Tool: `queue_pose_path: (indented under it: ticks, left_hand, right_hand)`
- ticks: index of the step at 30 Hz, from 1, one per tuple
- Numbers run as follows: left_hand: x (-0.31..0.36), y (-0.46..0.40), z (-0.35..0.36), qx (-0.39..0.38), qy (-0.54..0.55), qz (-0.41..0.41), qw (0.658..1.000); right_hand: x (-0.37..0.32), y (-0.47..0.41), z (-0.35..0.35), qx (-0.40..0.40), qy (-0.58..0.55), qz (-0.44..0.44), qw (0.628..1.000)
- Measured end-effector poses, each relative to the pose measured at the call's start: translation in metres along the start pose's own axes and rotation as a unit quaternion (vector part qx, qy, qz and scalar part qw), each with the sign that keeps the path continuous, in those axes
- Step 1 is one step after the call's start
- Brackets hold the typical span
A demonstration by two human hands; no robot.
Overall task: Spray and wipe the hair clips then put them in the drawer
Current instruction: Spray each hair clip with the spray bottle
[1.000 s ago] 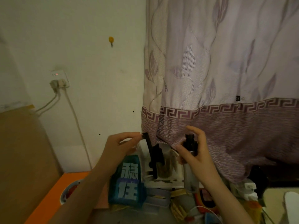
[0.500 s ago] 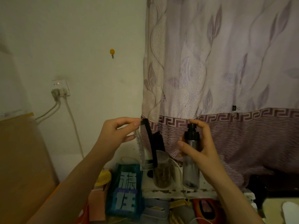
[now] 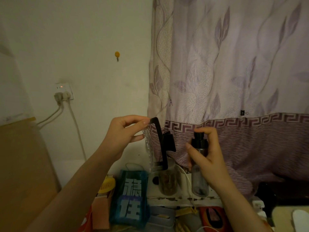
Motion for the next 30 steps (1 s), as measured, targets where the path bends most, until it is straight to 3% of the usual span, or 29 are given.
queue_pose_path:
  ticks: [13, 22, 30]
  left_hand:
    - [-0.001, -0.004, -0.001, 0.003, -0.010, -0.007, 1.000]
    - [-0.009, -0.010, -0.011, 0.048, 0.045, -0.031, 0.997]
    - [-0.018, -0.011, -0.016, 0.073, 0.074, -0.055, 0.993]
  right_hand:
    - [0.009, 0.004, -0.002, 0.004, 0.002, 0.003, 1.000]
    - [0.022, 0.019, -0.002, -0.004, 0.061, 0.001, 0.998]
    - [0.033, 0.024, -0.002, 0.037, -0.011, 0.044, 0.998]
Point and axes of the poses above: each hand's wrist, its own y-axis away from the middle knuckle, its own z-axis out of the palm, x = y × z, the point moved 7 cm from there along -y, towards the middle knuckle, and after that the axes turned 12 degrees about -y, right-handed, at the moved point
